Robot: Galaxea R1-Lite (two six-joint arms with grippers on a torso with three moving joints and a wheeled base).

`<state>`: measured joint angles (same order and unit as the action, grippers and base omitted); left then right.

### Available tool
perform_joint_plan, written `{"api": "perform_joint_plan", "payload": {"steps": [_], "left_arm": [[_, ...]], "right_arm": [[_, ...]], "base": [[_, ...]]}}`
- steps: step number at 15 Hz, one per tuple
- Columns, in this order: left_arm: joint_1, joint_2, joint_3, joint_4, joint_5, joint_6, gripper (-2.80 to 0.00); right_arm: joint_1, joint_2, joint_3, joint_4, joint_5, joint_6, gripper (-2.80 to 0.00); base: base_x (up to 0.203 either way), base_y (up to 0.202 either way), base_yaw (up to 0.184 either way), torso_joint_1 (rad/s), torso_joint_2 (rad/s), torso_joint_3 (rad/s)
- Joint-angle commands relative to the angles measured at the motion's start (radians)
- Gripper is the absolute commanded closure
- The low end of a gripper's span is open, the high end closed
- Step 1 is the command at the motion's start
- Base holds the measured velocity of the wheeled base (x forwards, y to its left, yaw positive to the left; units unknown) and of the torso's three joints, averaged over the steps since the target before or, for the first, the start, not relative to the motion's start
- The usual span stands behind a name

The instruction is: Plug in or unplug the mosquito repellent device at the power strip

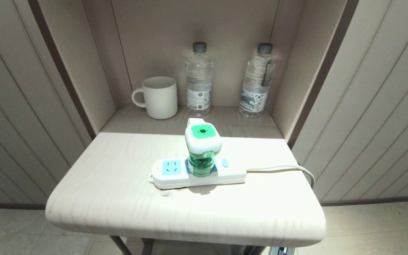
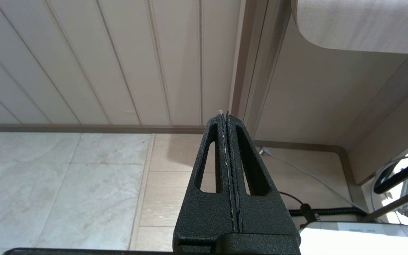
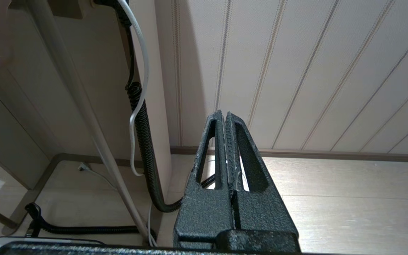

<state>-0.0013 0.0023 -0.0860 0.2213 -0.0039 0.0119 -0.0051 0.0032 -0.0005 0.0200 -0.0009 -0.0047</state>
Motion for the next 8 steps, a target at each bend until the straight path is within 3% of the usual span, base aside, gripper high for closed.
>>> {"api": "perform_joint_plan", "payload": {"steps": [1,8], "left_arm": [[0.0,0.001,0.0,0.001,-0.001,0.0,0.0],[0.0,0.001,0.0,0.001,-0.001,0.0,0.0]], "right_arm": [[-0.001,0.0,0.0,0.002,-0.004,0.009,0.0],[-0.001,0.001,0.0,0.002,-0.025,0.046,0.0]], "base": [[0.0,0.0,0.0,0.0,0.0,0.0],[0.0,0.0,0.0,0.0,0.0,0.0]]}}
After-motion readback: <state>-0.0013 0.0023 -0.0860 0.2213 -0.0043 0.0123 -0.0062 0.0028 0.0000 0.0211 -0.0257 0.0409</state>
